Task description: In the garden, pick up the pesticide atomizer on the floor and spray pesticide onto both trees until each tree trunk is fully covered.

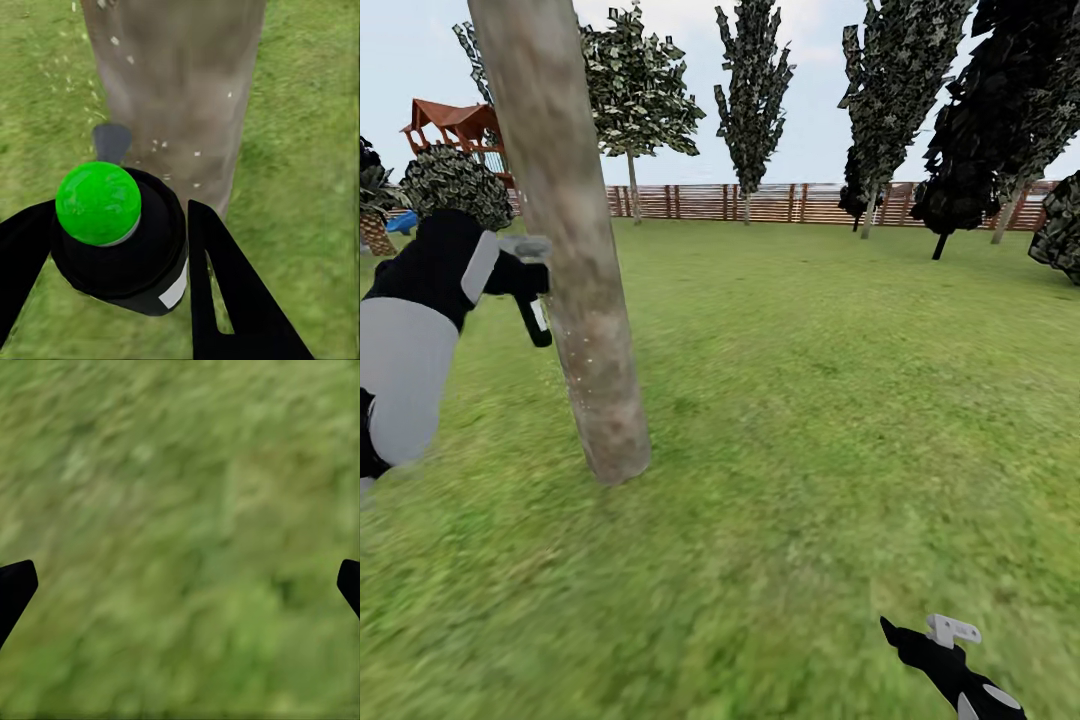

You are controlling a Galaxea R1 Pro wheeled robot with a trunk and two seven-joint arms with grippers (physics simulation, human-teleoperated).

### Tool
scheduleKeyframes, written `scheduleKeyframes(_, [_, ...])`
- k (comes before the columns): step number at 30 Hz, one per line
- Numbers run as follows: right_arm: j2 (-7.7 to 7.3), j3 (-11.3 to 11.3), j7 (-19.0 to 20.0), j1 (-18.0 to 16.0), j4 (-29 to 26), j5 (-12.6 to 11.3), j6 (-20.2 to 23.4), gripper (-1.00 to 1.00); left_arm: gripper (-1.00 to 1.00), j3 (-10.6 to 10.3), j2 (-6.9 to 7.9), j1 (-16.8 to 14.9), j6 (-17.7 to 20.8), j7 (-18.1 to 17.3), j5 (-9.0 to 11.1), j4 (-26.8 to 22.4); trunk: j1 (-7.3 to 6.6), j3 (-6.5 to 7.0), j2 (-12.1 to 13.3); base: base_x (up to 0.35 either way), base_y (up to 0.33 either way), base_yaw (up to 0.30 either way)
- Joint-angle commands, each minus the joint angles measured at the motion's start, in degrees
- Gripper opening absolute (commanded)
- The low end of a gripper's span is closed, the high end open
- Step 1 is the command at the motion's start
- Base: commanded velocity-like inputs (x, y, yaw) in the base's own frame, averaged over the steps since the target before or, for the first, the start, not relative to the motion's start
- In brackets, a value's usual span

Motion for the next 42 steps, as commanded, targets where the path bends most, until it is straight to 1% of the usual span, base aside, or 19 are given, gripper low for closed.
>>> scheduleKeyframes(1, [0.0, 0.0, 0.0, 0.0, 0.0, 0.0, 0.0, 1.0, -1.0, 0.0, -0.01, -2.1, 0.1, 0.0, 0.0, 0.0, 0.0, -0.01, 0.0, 0.0, 0.0, 0.0])
scheduleKeyframes(4, [0.0, 0.0, 0.0, 0.0, -0.1, 0.0, 0.0, 1.0, -1.0, -0.1, -0.13, -6.7, 0.2, 0.1, 0.0, 0.1, 0.0, -0.01, 0.0, 0.0, 0.0, 0.0])
scheduleKeyframes(6, [-0.03, 0.0, 0.0, 0.0, -0.1, 0.0, 0.0, 1.0, -1.0, -0.1, -0.95, -9.9, 0.4, 0.1, -1.1, 0.3, 0.0, -0.01, 0.0, 0.0, 0.0, 0.0])
scheduleKeyframes(10, [-0.07, 0.0, 0.0, 0.0, -0.1, 0.0, 0.0, 1.0, -1.0, -0.2, -2.09, -14.0, 0.6, 0.1, -3.2, 0.4, 0.0, -0.01, 0.0, 0.0, 0.0, 0.0])
scheduleKeyframes(13, [-0.07, 0.0, 0.0, 0.0, -0.1, 0.0, 0.0, 1.0, -1.0, -0.2, -2.56, -16.9, 0.6, 0.1, -3.4, 0.8, 0.0, -0.01, 0.0, 0.0, 0.0, 0.0])
scheduleKeyframes(15, [-0.09, 0.0, 0.0, 0.0, -0.1, 0.0, 0.0, 1.0, -1.0, -0.6, -2.94, -17.7, 0.7, 0.1, -3.5, 1.1, 0.0, -0.01, 0.0, 0.0, 0.0, 0.0])
scheduleKeyframes(18, [-0.09, 0.0, 0.0, 0.0, -0.1, 0.0, 0.0, 1.0, -1.0, -3.0, -2.9, -17.9, 0.7, 0.1, -3.5, 3.7, 0.0, -0.01, 0.0, 0.0, 0.0, 0.0])
scheduleKeyframes(19, [-0.09, 0.0, 0.0, 0.0, -0.1, 0.0, 0.0, 1.0, -1.0, -4.3, -2.86, -17.9, 0.6, 0.1, -3.5, 5.7, 0.0, -0.01, 0.0, 0.0, 0.0, 0.0])
scheduleKeyframes(20, [-0.09, 0.0, 0.0, 0.0, -0.1, 0.0, 0.0, 1.0, -1.0, -6.1, -2.79, -17.9, 0.6, 0.1, -3.5, 9.6, 0.0, -0.01, 0.0, 0.0, 0.0, 0.0])
scheduleKeyframes(21, [-0.09, 0.0, 0.0, 0.0, -0.1, 0.0, 0.0, 1.0, -1.0, -6.9, -2.79, -17.8, 0.5, 0.1, -3.5, 12.2, 0.0, -0.01, 0.0, 0.0, 0.0, 0.0])
scheduleKeyframes(24, [-0.07, 0.0, 0.0, 0.0, -0.1, 0.0, 0.0, 1.0, -1.0, -7.5, -2.79, -17.4, 0.2, 0.0, -3.5, 16.0, 0.0, -0.01, 0.0, 0.0, 0.0, 0.0])
scheduleKeyframes(27, [-0.07, 0.0, 0.0, 0.0, -0.1, 0.0, 0.0, 1.0, -1.0, -7.7, -2.79, -14.5, -1.6, -0.1, -3.5, 19.7, 0.0, -0.01, 0.0, 0.0, 0.0, 0.0])
scheduleKeyframes(29, [-0.06, 0.0, 0.0, 0.0, -0.1, 0.0, 0.0, 1.0, -1.0, -7.7, -2.78, -11.9, -3.2, -0.1, -3.5, 20.4, 0.0, -0.01, 0.0, 0.0, 0.0, 0.0])
scheduleKeyframes(30, [-0.04, 0.0, 0.0, 0.0, -0.1, 0.0, 0.0, 1.0, -1.0, -7.7, -2.76, -8.3, -5.3, -0.1, -3.5, 20.7, 0.0, -0.01, 0.0, 0.0, 0.0, 0.0])
scheduleKeyframes(33, [-0.01, 0.0, 0.0, 0.0, -0.1, 0.0, 0.0, 1.0, -1.0, -7.7, -2.71, -1.9, -10.2, -0.1, -3.5, 20.8, 0.0, -0.01, 0.0, 0.0, 0.0, 0.0])
scheduleKeyframes(36, [0.0, 0.1, 0.0, 0.0, 0.0, 0.0, 0.0, 1.0, -1.0, -7.6, -2.57, 5.4, -17.3, -0.1, -3.4, 20.9, 0.0, -0.01, 0.0, 0.0, 0.0, 0.0])
scheduleKeyframes(39, [0.0, 0.1, 0.0, 0.0, 0.0, 0.0, 0.0, 1.0, -1.0, -7.6, -1.67, 9.7, -22.6, -0.1, -3.3, 20.9, 0.0, -0.01, 0.0, 0.0, 0.0, 0.0])
scheduleKeyframes(40, [0.0, 0.1, 0.0, 0.0, 0.0, 0.0, 0.0, 1.0, -1.0, -7.6, -1.35, 12.0, -25.8, -0.1, -3.2, 20.9, 0.0, -0.01, 0.0, 0.0, 0.0, 0.0])
scheduleKeyframes(42, [0.0, 0.1, 0.0, 0.0, 0.0, 0.0, 0.0, 1.0, -1.0, -7.6, -1.01, 15.6, -29.1, -0.1, -3.2, 20.9, 0.0, -0.01, 0.0, 0.0, 0.0, 0.0])
